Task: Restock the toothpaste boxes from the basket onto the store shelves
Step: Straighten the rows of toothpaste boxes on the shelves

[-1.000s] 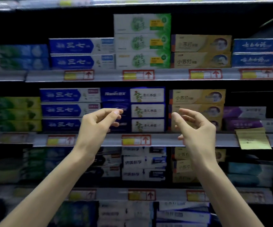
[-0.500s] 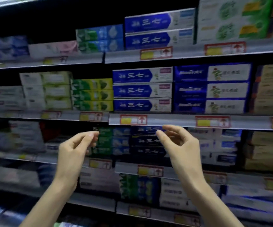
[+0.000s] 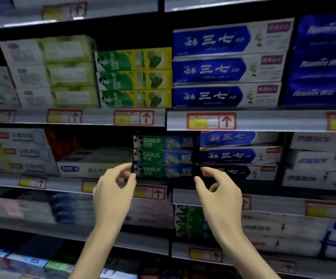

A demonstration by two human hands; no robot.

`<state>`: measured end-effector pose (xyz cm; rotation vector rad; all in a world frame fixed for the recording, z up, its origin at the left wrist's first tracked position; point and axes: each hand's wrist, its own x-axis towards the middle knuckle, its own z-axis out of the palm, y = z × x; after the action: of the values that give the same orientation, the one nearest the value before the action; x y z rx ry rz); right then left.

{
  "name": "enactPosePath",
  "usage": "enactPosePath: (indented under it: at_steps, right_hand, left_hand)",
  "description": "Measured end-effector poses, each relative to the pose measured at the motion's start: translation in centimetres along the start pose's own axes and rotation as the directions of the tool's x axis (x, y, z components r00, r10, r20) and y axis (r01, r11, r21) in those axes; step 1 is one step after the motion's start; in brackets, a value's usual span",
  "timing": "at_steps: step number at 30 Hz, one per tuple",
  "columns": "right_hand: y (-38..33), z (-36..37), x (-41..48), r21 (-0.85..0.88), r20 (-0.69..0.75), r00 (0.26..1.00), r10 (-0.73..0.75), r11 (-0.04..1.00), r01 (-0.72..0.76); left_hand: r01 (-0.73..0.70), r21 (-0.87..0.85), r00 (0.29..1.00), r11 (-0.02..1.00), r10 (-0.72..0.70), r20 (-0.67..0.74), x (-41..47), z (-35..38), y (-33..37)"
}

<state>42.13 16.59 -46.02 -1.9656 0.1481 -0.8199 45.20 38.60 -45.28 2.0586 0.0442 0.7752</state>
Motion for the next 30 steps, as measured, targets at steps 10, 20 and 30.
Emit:
enactPosePath:
  at_steps: [10, 20, 30]
  right_hand:
    - [1.1, 5.6, 1.8, -0.261, -0.064, 0.998, -0.010, 0.965, -0.007]
    - [1.2, 7.4, 2.6, -0.342, -0.119, 0.993, -0.017, 0.939, -0.025]
    - [1.4, 7.8, 3.6, -0.407, -0.195, 0.979, -0.056, 0.913, -0.029]
  left_hand:
    - [-0.042, 0.509, 0.999, 0.860, 0.033, 0.026, 6.3, 2.5, -1.7]
    - [0.090, 0.409, 0.986, 0.908, -0.138, 0.088, 7.2, 3.0, -1.5]
    - [0.145, 0.284, 0.986, 0.948, -0.163, 0.040, 8.0, 2.9, -1.7]
